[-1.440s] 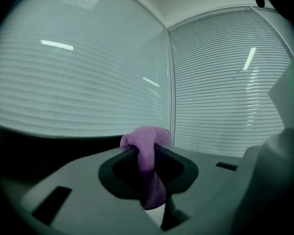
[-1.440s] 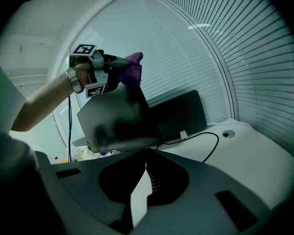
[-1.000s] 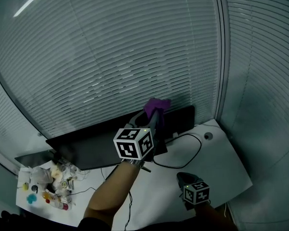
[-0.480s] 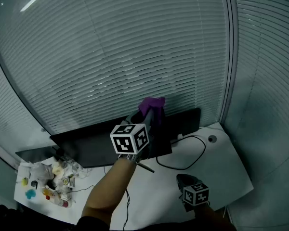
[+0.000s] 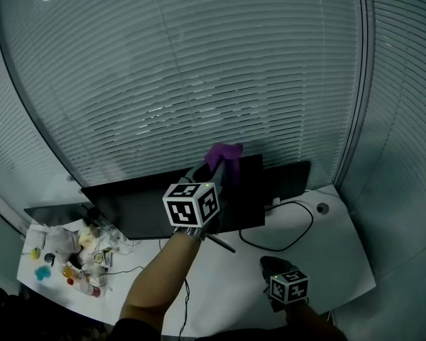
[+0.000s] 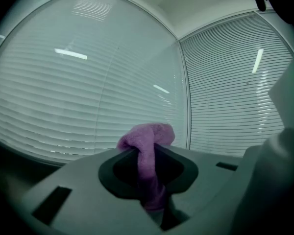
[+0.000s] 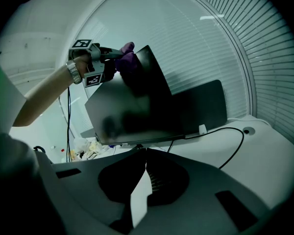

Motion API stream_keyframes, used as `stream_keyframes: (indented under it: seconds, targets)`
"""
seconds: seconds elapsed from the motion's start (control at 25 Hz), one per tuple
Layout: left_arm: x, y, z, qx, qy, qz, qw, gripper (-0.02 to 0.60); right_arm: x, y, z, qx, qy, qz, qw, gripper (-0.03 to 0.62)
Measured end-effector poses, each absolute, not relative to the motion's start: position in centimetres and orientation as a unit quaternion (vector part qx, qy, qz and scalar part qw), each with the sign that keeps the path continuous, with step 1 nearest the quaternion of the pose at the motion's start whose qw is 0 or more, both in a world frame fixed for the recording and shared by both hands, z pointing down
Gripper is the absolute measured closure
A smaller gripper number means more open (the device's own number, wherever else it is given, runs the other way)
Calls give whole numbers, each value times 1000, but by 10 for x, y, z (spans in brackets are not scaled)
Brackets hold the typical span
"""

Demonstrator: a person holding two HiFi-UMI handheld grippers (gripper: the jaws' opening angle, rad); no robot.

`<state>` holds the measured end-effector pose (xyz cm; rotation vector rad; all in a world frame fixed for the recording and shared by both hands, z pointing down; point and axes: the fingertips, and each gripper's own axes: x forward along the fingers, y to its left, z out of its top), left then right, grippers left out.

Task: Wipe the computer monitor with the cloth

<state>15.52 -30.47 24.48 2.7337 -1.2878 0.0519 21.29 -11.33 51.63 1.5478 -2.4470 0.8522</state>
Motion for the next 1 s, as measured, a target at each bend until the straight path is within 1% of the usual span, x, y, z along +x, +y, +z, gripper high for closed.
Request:
stream_keyframes:
  seconds: [0.28, 1.0]
  targets:
    - [108, -311, 252, 894, -444, 11, 61, 511, 177, -128, 524, 488, -824, 279, 76, 570]
    - [-83, -322, 256, 841, -536, -5, 69, 511, 56, -149, 524, 424, -858, 263, 120, 570]
